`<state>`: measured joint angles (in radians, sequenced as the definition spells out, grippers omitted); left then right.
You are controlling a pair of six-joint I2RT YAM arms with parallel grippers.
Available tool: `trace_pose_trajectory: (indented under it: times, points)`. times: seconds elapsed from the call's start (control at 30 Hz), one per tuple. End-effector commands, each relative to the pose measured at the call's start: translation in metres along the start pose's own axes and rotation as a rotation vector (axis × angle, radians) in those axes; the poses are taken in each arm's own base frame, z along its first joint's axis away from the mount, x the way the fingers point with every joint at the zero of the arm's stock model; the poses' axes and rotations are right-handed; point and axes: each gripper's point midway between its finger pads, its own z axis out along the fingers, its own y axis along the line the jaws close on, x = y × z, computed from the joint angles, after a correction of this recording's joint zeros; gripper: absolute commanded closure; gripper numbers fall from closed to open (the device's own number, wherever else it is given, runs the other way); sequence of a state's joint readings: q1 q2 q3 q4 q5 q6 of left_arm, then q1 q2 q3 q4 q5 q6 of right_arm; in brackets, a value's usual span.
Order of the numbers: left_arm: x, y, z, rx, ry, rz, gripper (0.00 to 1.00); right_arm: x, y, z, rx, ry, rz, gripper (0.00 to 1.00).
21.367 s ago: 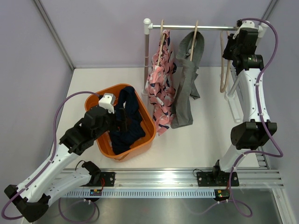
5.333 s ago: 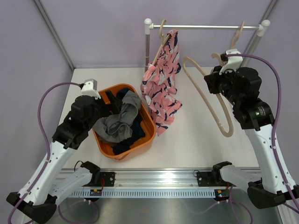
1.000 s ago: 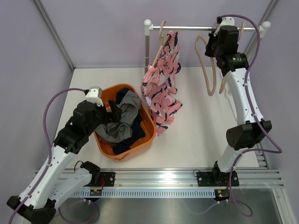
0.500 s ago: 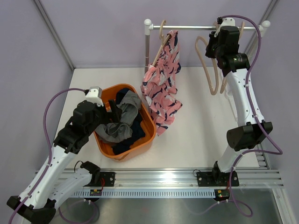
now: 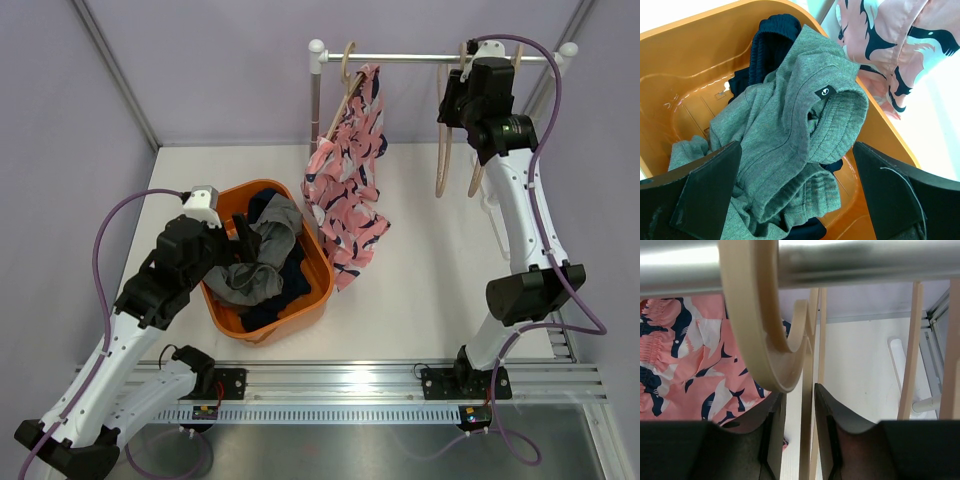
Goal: Remove the shorts from the hanger
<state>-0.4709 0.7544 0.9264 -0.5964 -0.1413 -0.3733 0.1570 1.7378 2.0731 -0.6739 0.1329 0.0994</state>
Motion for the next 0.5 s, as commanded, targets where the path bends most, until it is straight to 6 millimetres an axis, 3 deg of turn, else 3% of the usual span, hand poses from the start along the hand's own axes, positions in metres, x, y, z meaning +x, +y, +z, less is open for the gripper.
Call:
trace_pose_trajectory:
  times: [0.0,0.17,0.47]
  points:
    - [-0.007,-0.005,0.000,0.029,-0.030,0.000,0.01,-0.031,-0.006,-0.033,0.029,-0.081,0.034,0.61]
    - [-0.006,-0.005,0.001,0.029,-0.027,0.000,0.01,-0.040,-0.014,-0.059,0.067,-0.103,0.080,0.50]
    - [-0.007,-0.006,0.002,0.031,-0.026,0.000,0.01,-0.053,-0.013,-0.111,0.035,-0.141,0.149,0.46]
